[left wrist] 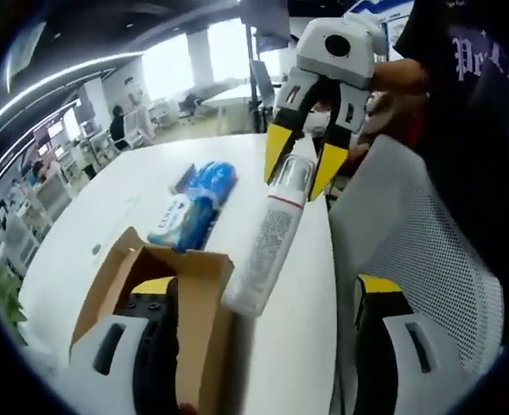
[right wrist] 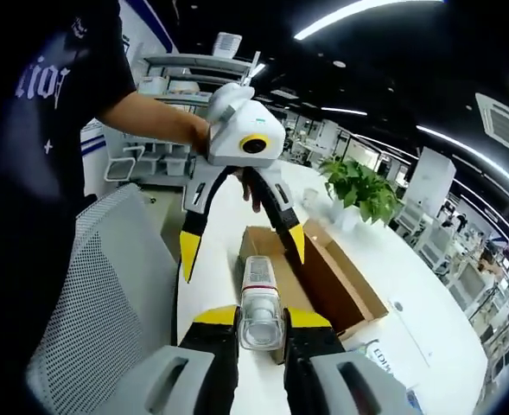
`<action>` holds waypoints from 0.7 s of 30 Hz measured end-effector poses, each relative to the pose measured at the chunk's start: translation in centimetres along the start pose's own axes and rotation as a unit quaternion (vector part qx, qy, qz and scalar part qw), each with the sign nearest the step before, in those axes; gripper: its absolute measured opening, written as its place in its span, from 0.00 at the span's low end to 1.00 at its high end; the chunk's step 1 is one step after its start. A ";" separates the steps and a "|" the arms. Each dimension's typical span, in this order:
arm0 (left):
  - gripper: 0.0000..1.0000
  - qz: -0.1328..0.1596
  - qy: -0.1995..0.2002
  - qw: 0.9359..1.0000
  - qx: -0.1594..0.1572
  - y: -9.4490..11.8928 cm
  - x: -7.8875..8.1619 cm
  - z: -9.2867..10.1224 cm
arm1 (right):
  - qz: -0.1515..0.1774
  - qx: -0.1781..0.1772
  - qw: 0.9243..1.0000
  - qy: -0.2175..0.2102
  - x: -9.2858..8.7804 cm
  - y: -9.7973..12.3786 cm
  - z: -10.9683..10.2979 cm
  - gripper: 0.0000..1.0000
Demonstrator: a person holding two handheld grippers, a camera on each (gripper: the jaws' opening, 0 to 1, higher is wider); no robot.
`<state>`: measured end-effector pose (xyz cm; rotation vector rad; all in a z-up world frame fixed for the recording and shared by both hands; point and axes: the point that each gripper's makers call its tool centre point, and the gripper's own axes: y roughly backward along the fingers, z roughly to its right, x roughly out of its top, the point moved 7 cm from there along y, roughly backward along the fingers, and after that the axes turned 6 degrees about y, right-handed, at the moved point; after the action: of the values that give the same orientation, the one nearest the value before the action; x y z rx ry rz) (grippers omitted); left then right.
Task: Operate the shoe box by opening the lid, removing the specified soft item, and placing it in the target area until the item is outside and the box remains undamaged.
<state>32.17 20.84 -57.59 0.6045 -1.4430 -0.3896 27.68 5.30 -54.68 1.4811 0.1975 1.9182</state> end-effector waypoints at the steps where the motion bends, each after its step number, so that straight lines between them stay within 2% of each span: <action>1: 0.89 0.005 0.010 1.000 0.005 0.0 0.0 -0.1 | -0.002 0.001 1.000 0.003 0.0 0.1 0.2 0.13; 4: 0.99 0.022 0.028 0.999 0.024 0.2 -0.2 -0.3 | -0.007 0.006 1.000 0.011 0.1 0.6 0.9 0.13; 12: 0.99 0.047 0.061 0.996 0.046 0.5 -0.4 -0.3 | -0.020 0.022 0.999 0.030 0.3 1.5 2.4 0.14; 17: 0.99 0.076 0.095 0.990 0.077 1.2 -0.8 -0.6 | -0.034 0.029 0.998 0.051 0.6 2.0 3.8 0.14; 21: 0.99 0.083 0.106 0.986 0.095 1.8 -1.4 -0.5 | -0.040 0.029 0.997 0.062 0.8 2.4 5.0 0.14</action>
<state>32.38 23.15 -57.62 0.6532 -1.3225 -0.0538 31.12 2.56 -51.18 1.3701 0.3662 1.9554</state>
